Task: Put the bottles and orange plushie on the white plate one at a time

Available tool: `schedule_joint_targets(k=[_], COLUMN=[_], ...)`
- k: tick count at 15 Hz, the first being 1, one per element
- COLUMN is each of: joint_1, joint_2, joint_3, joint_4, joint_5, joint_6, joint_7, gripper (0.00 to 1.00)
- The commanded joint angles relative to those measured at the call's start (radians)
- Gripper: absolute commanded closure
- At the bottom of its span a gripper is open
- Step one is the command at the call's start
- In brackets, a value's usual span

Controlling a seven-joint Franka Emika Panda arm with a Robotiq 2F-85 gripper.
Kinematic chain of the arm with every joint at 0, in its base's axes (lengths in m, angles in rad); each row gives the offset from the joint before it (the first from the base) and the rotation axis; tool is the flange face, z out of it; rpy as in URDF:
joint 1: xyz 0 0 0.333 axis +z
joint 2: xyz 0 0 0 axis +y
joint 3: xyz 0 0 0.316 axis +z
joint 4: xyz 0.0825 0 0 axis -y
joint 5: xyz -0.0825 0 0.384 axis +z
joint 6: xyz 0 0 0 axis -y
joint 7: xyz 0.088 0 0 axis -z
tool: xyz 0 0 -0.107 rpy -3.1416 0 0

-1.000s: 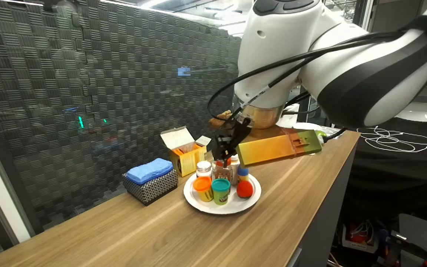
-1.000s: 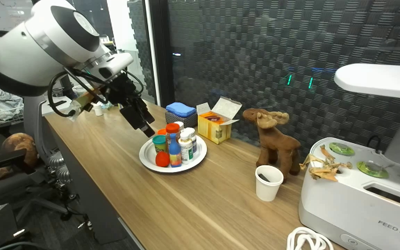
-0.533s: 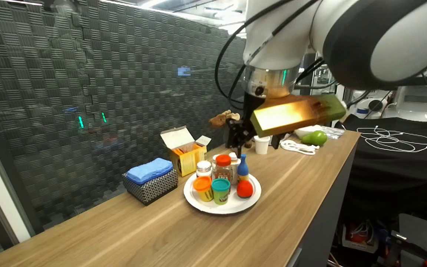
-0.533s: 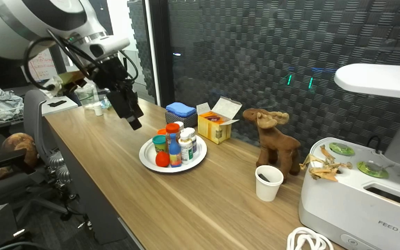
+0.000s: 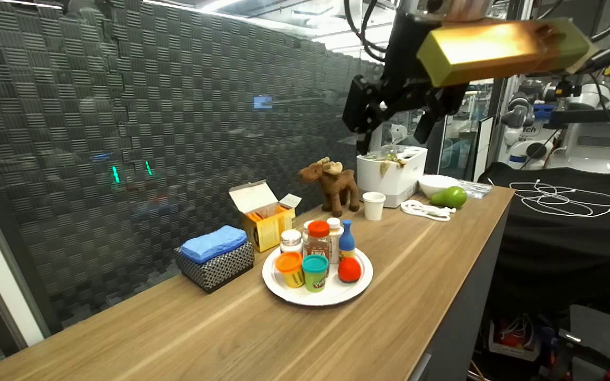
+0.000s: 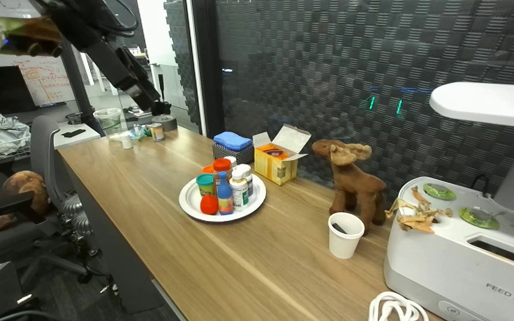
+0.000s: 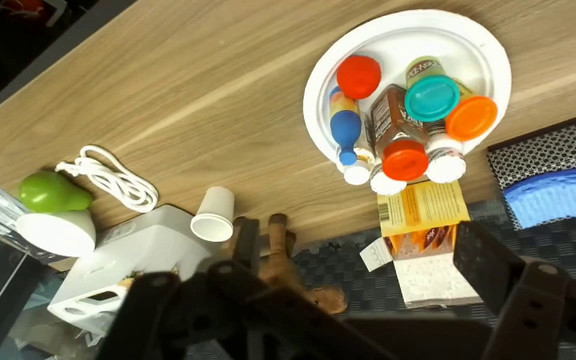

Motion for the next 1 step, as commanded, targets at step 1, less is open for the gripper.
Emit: schedule_joint_targets(k=[1], joint_1=[-0.055], joint_2=[-0.016], joint_3=[0.051], joint_4=[-0.013], joint_5=[0.031], joint_6=[0.011], joint_7=[-0.023], gripper=[0.0])
